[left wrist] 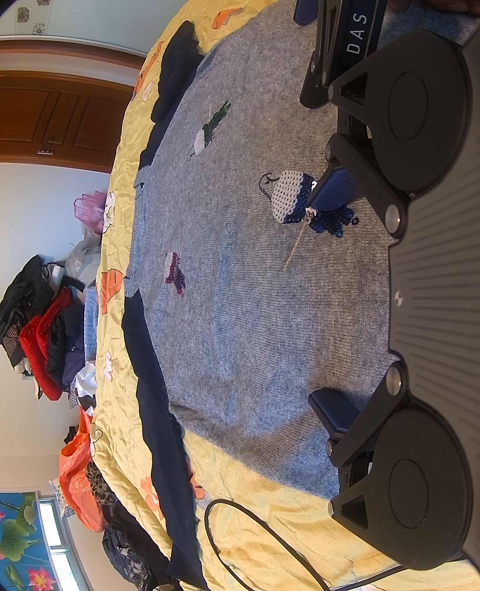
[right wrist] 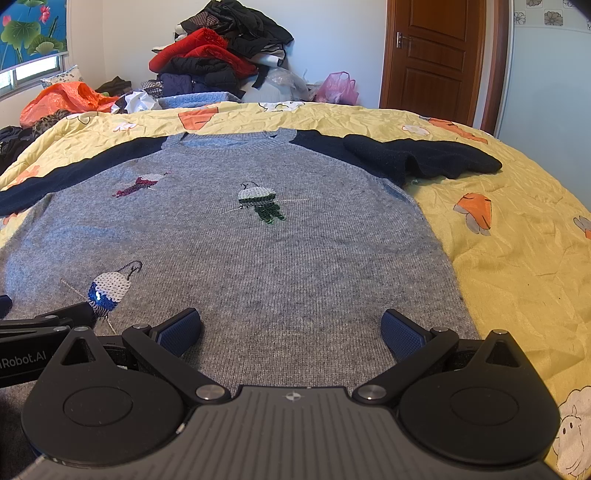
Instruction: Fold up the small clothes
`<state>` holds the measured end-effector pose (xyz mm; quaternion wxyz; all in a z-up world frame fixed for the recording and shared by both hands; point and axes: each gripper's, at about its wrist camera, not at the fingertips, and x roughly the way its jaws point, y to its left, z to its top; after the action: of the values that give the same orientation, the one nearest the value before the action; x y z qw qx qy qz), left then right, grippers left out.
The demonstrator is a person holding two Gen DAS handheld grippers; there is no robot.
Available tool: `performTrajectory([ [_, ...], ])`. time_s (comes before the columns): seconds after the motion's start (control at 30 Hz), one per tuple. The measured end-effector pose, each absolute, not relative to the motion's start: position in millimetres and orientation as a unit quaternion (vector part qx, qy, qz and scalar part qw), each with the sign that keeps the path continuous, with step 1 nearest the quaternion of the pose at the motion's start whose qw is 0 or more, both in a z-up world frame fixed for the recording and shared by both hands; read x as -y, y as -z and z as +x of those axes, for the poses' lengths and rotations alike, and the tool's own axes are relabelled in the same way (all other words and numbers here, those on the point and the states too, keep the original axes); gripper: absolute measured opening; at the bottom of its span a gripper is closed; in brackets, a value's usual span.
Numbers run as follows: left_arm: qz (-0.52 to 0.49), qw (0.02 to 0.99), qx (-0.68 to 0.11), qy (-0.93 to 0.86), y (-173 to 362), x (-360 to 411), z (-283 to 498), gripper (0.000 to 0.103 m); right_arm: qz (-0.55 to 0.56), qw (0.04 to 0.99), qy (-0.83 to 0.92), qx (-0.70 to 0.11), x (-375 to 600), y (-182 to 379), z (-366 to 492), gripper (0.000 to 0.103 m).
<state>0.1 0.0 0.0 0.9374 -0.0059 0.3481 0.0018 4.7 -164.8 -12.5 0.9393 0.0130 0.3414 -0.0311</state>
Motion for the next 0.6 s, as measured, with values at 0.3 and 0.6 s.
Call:
performTrajectory([
  [0.3,-0.006,0.937,-0.348,-0.002,0.0,-0.1,0.1,0.103,0.013,0.939,0.031,-0.341,164.2,12.7,5.2,0.103],
  [0.6,-0.005,0.938,-0.347,0.000,0.2,0.1,-0.4,0.103,0.058,0.939,-0.008,-0.339,176.5,2.9,7.0,0.103],
])
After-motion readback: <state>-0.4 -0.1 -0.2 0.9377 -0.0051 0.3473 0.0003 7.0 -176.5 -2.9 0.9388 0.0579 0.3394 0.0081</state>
